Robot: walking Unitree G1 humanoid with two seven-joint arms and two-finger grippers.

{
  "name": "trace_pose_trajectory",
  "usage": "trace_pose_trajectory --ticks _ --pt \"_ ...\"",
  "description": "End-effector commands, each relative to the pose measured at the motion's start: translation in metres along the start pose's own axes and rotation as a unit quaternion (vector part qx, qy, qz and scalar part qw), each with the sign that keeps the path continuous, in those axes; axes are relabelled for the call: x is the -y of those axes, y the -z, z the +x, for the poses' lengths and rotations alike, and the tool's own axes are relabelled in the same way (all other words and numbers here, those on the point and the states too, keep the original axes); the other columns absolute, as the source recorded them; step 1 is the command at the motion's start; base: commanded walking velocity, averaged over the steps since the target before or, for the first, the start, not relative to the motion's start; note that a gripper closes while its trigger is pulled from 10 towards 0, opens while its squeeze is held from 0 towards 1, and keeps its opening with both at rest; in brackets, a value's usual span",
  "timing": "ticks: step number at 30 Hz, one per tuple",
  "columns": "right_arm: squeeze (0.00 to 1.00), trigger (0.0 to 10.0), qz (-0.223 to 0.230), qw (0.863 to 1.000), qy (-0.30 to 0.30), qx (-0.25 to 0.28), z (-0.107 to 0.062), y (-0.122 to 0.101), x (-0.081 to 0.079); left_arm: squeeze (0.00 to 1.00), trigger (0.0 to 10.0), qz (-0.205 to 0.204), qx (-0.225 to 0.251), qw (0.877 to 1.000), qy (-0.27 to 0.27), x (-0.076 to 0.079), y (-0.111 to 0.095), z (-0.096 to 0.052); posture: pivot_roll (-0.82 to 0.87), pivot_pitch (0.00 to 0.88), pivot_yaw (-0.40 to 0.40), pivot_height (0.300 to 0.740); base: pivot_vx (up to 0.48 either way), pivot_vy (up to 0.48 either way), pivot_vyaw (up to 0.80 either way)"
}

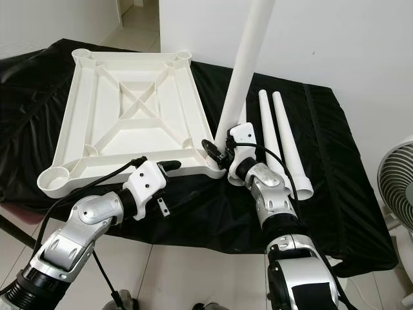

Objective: Building children table

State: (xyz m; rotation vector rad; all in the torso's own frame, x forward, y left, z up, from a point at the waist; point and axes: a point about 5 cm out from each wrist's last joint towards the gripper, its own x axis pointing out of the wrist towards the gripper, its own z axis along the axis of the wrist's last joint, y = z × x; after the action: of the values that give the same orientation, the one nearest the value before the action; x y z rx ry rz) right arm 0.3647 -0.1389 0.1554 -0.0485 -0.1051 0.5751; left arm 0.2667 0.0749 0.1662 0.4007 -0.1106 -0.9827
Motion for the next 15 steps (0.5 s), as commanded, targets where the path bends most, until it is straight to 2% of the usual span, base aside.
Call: trace_pose_trajectory --ticks 1,2,9,10,12,13,15 --pt "0.0 1.5 0.013 1.0 0.022 -0.007 0.0003 0.0045 -0.0011 0.0 10.0 -0.001 0.002 1.0 0.009 0.0004 -0.0014 0.0004 0.22 0.08 -0.067 0.74 0.0 0.0 0.0" --pt "0.0 10.0 0.015 0.999 0.032 -0.008 0.0005 0.0052 -0.0022 0.0 10.0 -0.001 0.002 1.0 0.009 0.0007 -0.0014 0.0006 0.22 0.08 -0.066 0.74 0.0 0.0 0.0" --pt "0.0 10.0 0.021 0.998 0.058 -0.008 0.0013 0.006 -0.0045 0.0 10.0 -0.002 0.002 1.0 0.011 0.0014 -0.0014 0.0009 0.21 0.081 -0.066 0.74 0.0 0.0 0.0" --pt "0.0 10.0 0.034 0.996 0.086 -0.006 0.0024 0.0056 -0.0051 0.0 10.0 -0.002 0.002 1.0 0.011 0.0015 -0.0014 0.0011 0.21 0.081 -0.066 0.74 0.0 0.0 0.0" --pt "0.0 10.0 0.034 0.996 0.086 -0.006 0.0024 0.0056 -0.0051 0.0 10.0 -0.002 0.002 1.0 0.011 0.0015 -0.0014 0.0011 0.21 0.081 -0.066 0.74 0.0 0.0 0.0" --pt "0.0 10.0 0.046 0.991 0.124 -0.006 0.0029 0.0062 -0.0048 0.0 10.0 -0.003 0.003 1.0 0.012 0.0016 -0.0014 0.0013 0.21 0.081 -0.066 0.74 0.0 0.0 0.0" --pt "0.0 10.0 0.046 0.991 0.124 -0.006 0.0029 0.0062 -0.0048 0.0 10.0 -0.003 0.003 1.0 0.012 0.0016 -0.0014 0.0013 0.21 0.081 -0.066 0.74 0.0 0.0 0.0"
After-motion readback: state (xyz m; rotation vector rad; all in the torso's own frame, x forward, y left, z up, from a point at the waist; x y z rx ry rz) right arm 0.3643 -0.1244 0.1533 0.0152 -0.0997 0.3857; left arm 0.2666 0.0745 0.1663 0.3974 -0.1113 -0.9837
